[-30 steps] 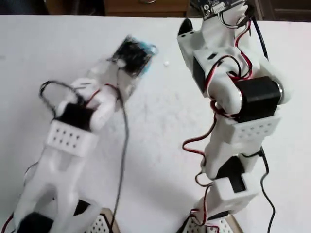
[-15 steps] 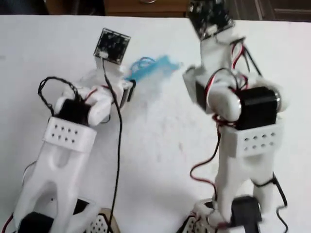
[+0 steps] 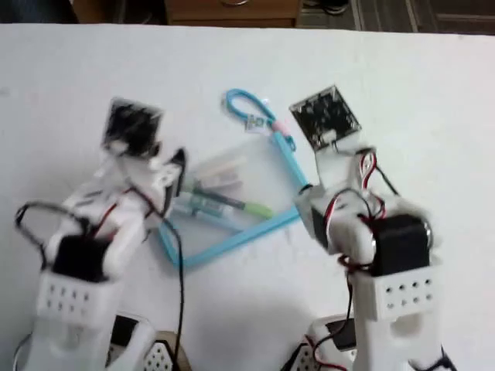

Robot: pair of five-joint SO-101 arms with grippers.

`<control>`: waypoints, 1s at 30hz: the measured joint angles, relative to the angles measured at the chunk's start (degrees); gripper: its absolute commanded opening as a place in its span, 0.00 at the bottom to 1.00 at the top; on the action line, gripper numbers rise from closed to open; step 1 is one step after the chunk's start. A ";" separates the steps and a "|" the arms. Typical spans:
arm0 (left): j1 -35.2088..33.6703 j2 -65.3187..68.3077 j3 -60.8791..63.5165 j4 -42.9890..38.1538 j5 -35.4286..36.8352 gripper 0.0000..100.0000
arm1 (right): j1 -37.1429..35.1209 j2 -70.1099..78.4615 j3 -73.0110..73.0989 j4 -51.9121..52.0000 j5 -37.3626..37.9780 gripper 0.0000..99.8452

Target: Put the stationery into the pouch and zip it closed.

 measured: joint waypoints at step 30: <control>-15.38 -43.25 49.76 -1.58 -8.97 0.03 | 0.00 -54.42 79.47 -24.00 -9.67 0.02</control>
